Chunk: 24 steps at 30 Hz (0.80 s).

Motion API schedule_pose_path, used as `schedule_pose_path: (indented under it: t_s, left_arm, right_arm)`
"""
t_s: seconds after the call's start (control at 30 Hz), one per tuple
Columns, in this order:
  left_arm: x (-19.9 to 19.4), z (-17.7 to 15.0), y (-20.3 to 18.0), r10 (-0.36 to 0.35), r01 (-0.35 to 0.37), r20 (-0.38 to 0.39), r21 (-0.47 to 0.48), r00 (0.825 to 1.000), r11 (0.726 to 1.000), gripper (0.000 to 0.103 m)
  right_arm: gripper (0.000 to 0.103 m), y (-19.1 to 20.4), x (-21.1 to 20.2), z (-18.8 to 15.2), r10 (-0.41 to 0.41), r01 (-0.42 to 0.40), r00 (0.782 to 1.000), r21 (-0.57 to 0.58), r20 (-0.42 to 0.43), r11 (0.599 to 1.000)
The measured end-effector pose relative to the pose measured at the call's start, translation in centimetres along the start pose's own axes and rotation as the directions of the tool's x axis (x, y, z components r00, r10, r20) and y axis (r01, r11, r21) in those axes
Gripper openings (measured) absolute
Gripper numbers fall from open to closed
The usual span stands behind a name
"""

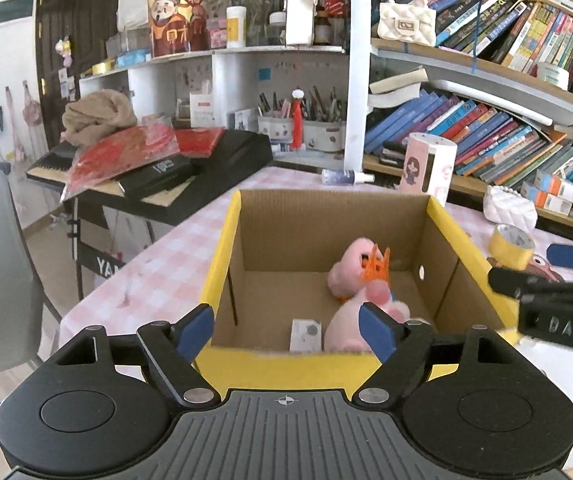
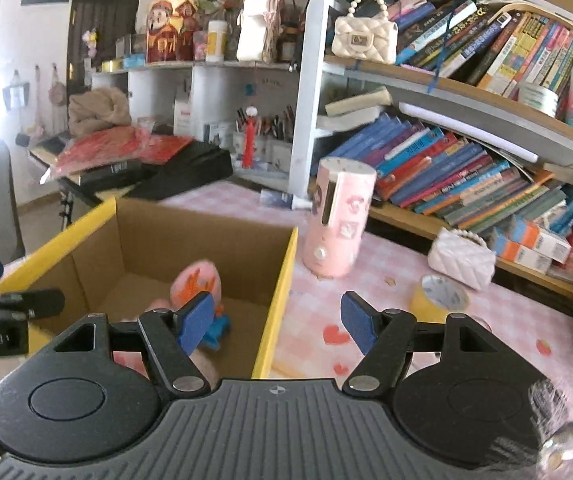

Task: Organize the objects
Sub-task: 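Withdraw both tools from the box toward the white charger and toy car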

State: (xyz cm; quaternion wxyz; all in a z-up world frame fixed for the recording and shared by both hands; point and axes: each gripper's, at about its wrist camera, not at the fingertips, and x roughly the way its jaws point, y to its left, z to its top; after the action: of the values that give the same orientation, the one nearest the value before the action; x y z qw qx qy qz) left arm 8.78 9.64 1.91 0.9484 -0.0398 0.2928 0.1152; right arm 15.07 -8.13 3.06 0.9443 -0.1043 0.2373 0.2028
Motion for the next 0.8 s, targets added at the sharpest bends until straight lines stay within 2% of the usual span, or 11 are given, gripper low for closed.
schedule_pose_path:
  t_s: [0.23,0.4,0.8]
  left_arm:
    - [-1.3,-2.3,0.3,-0.026,0.027,-0.06,0.004,0.998,1.0,0.085]
    - [-2.3,-4.1,0.8,-0.053,0.054,-0.123,0.012,0.991,0.998,0.085]
    - [-5.0,-6.8,0.9,-0.098,0.111,-0.161,0.073,0.982,0.991,0.086]
  right_arm:
    - [0.073,2.1,-1.6,-2.5,-0.008,0.009,0.996,0.001,-0.089,1.0]
    - [0.075,3.4,-3.4,-4.2,-0.039,0.039,0.993,-0.001,-0.116,0.999]
    - [0.078,5.0,-7.4,-7.9,-0.1,0.11,0.98,0.053,-0.171,0.992]
